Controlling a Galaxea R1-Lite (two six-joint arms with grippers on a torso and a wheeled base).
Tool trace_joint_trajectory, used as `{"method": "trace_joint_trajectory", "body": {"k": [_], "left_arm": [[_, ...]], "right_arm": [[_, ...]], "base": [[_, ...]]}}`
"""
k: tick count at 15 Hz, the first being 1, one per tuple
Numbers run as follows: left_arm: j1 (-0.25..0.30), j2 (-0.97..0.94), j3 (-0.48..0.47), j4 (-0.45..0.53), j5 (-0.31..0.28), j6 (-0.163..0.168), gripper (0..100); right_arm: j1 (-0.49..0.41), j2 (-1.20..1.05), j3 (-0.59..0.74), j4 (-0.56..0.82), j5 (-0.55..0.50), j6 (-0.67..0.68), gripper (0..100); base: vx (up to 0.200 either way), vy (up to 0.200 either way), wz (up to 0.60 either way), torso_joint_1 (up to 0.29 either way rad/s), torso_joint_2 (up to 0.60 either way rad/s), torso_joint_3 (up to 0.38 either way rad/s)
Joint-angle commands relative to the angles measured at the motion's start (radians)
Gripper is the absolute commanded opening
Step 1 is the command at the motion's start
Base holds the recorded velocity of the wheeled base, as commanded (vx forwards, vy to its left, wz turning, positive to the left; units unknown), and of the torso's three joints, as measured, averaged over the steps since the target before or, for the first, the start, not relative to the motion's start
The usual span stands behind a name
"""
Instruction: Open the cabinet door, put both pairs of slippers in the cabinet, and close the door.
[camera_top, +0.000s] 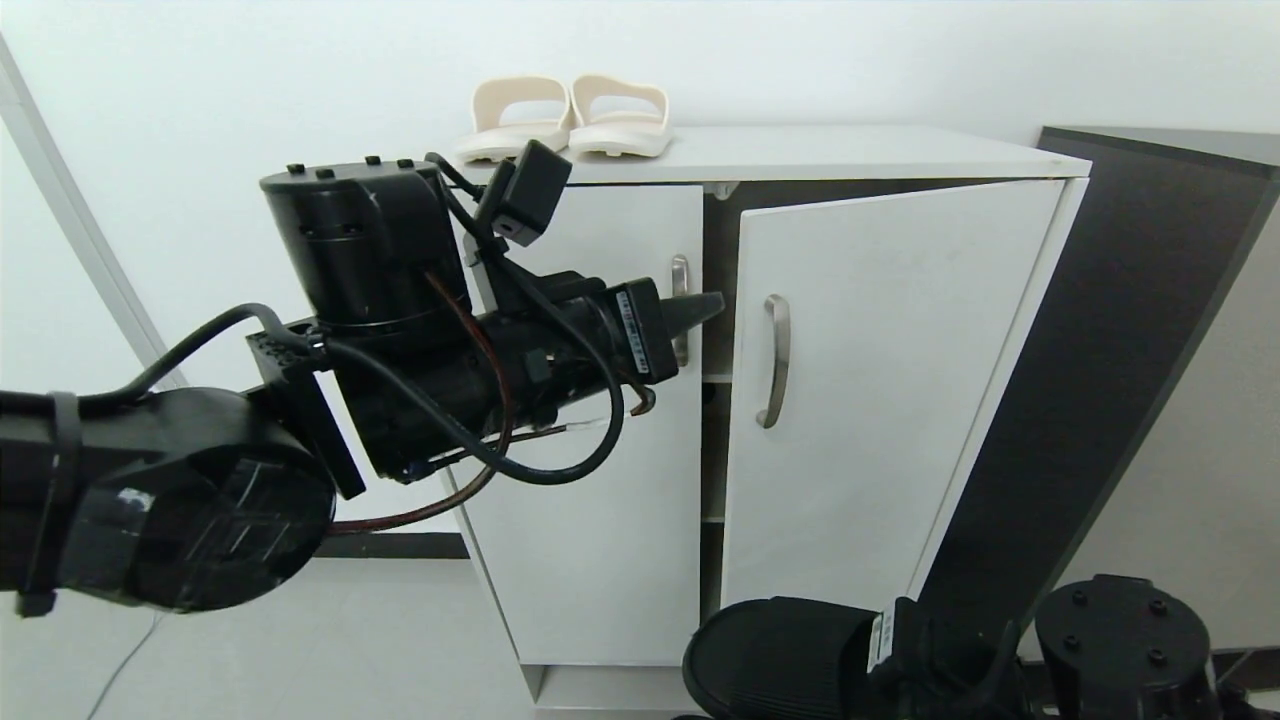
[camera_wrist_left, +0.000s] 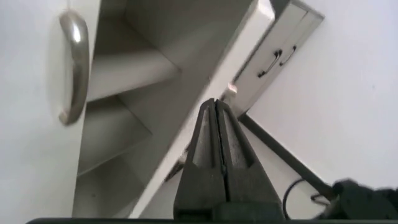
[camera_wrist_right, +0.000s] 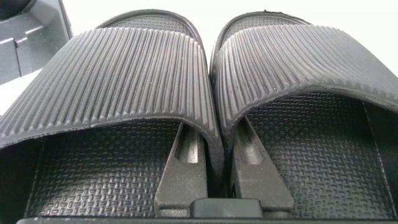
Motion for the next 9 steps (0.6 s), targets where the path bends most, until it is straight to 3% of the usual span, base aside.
{"method": "trace_joint_trajectory", "body": {"k": [1, 3, 6, 9], "left_arm": [[0.012, 0.053, -0.043, -0.004, 0.001, -0.002, 0], [0.029, 0.09, -0.083, -0.008, -0.005, -0.003, 0], [0.057, 0.173, -0.173, -0.023, -0.01, -0.036, 0], [0.058, 0.196, -0.167, -0.048, -0.008, -0.037, 0]], "right_arm": [[0.001, 0.004, 0.0, -0.001, 0.001, 0.0, 0], [0.002, 0.015, 0.0, -0.001, -0.001, 0.0, 0], [0.004, 0.024, 0.0, -0.001, -0.001, 0.0, 0], [0.004, 0.035, 0.0, -0.001, -0.001, -0.002, 0]], "base": [[0.0, 0.0, 0.0, 0.0, 0.0, 0.0], [0.0, 0.0, 0.0, 0.0, 0.0, 0.0], [0.0, 0.0, 0.0, 0.0, 0.0, 0.0], [0.0, 0.0, 0.0, 0.0, 0.0, 0.0]]}}
